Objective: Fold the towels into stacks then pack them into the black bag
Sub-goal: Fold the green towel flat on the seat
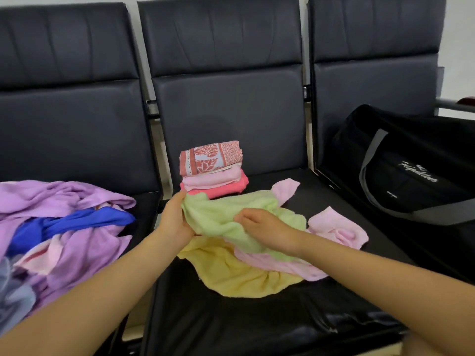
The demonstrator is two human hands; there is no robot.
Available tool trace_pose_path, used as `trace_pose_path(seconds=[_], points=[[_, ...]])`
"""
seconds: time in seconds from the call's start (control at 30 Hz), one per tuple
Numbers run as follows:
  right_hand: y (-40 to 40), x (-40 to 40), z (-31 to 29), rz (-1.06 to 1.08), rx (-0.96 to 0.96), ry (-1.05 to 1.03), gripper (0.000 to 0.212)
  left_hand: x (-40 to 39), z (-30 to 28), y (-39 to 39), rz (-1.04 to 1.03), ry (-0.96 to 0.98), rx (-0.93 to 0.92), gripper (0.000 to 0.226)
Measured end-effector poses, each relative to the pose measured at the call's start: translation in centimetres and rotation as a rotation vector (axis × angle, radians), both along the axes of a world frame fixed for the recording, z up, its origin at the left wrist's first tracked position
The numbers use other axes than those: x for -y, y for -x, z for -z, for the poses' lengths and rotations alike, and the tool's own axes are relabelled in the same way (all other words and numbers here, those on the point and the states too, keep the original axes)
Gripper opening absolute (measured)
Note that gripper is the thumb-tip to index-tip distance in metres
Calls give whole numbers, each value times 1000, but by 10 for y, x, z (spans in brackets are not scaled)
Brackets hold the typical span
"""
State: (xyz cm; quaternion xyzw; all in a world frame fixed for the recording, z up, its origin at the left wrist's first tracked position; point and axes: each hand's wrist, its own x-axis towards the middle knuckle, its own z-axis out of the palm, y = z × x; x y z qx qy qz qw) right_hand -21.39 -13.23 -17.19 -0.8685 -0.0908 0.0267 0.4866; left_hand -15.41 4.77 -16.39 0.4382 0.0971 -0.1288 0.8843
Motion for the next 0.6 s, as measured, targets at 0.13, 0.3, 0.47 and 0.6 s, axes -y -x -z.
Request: trace_pose_path(seconds=[0.13, 0.3, 0.47, 0.6], points=[[-13, -1, -3, -27, -10, -32, 24, -28, 19, -10, -91, -142, -125, 40], [-58, 38, 12, 449, 183, 27, 10, -50, 46, -20, -133, -301, -131, 35], [-75, 44, 20, 526, -323, -127, 67, -38, 39, 0, -3, -638, 31, 15], [-67, 41, 16, 391, -245, -104, 38, -36, 41, 10, 112, -808, 133, 30]])
